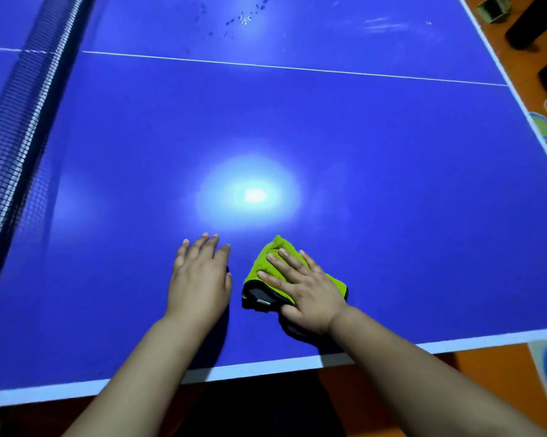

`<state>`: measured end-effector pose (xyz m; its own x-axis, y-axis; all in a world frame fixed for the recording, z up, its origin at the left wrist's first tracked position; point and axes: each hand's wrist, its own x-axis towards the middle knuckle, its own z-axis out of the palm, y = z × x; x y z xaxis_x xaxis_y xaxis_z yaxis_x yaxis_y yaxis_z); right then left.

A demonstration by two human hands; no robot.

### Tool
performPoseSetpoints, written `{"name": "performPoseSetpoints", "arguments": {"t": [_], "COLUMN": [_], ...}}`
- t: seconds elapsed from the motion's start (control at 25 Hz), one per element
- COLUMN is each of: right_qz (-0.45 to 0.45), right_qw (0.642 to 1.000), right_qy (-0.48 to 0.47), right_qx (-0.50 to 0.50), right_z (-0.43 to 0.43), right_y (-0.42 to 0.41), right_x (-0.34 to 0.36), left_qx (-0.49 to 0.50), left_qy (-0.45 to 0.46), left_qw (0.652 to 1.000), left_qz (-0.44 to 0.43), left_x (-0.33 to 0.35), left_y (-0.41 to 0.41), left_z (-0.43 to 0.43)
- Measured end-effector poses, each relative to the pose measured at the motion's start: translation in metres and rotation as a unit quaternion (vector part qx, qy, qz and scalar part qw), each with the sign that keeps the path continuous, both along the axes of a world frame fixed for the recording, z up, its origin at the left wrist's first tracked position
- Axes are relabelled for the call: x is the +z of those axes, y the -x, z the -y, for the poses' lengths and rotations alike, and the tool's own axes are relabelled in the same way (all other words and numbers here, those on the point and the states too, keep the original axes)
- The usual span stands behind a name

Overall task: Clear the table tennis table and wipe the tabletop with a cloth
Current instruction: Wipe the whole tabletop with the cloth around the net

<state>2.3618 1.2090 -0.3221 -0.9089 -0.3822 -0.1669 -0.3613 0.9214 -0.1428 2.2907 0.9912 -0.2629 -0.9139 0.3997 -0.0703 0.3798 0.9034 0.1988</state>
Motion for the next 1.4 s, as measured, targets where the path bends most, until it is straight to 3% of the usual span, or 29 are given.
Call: {"name": "performPoseSetpoints", "arguments": {"t": [0.24,0.64,0.92,1.2,1.4], "right_qz": [0.007,-0.002,-0.003,-0.01,-0.008], "right_qw": [0.998,0.992,0.986,0.931,0.943], "right_qy": [-0.011,-0.013,0.004,-0.006,-0.029], "right_qx": [-0.067,-0.123,-0.169,-0.364,-0.332], "right_z": [-0.095,-0.292,-0.388,-0.39,-0.328], "right_y": [0.096,0.305,0.404,0.385,0.288], "right_x": [0.001,-0.004,-0.006,-0.012,-0.007], "left_qx": [-0.013,0.004,0.026,0.048,0.059], "left_qy": [0.013,-0.016,-0.023,-0.017,-0.034], "left_qw": [1.0,1.0,0.999,0.999,0.997], "left_qz": [0.003,0.01,0.001,-0.001,0.025], "left_x": [-0.007,-0.031,-0.044,-0.039,-0.026], "left_y": [0.039,0.164,0.211,0.203,0.158], "left_z": [-0.077,-0.293,-0.36,-0.347,-0.311]}}
